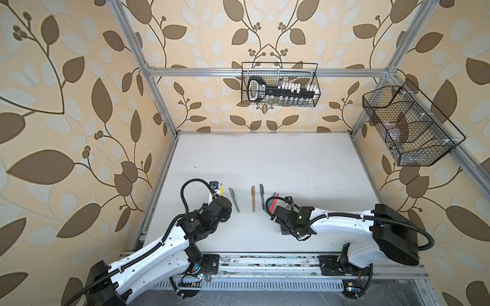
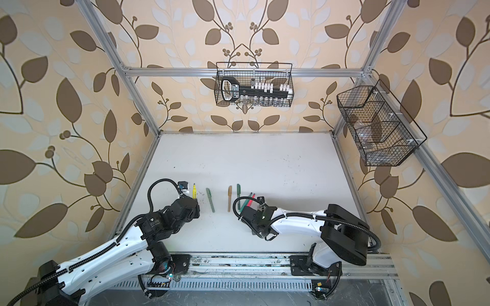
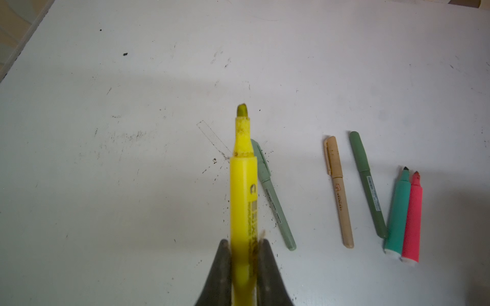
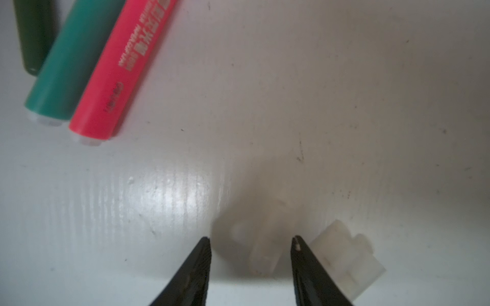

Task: Insert pens into pen caps
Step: Pick up a pen cap from the bottom-center of the table.

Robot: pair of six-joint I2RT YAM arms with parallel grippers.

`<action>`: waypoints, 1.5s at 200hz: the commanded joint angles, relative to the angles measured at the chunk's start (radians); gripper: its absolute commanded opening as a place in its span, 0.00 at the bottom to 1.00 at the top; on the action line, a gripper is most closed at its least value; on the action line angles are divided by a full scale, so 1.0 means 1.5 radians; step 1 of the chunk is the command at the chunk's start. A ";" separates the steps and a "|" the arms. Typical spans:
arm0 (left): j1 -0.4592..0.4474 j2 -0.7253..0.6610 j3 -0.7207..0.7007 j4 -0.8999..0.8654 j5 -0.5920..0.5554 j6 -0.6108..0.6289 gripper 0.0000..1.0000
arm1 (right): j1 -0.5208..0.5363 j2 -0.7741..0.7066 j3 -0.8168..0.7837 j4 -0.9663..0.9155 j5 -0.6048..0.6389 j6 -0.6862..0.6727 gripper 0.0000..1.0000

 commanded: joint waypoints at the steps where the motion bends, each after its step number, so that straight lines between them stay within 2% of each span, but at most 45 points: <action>1: 0.007 -0.003 -0.002 0.009 -0.005 0.004 0.00 | 0.004 0.018 0.007 -0.017 0.019 0.016 0.50; 83: 0.007 -0.003 -0.003 0.011 -0.002 0.005 0.00 | -0.002 0.049 -0.010 0.009 0.009 0.017 0.41; 171: 0.007 -0.008 -0.004 0.017 0.006 0.011 0.00 | -0.007 0.058 -0.040 0.041 0.003 0.025 0.16; 217: 0.006 -0.033 -0.024 0.089 0.119 0.059 0.00 | -0.029 0.008 -0.069 0.094 0.001 0.030 0.10; 246: 0.002 -0.036 -0.038 0.151 0.208 0.071 0.00 | -0.037 -0.068 -0.065 0.097 0.046 0.030 0.10; 300: -0.016 -0.022 -0.058 0.269 0.327 0.059 0.00 | -0.055 -0.227 -0.061 0.162 0.145 0.017 0.07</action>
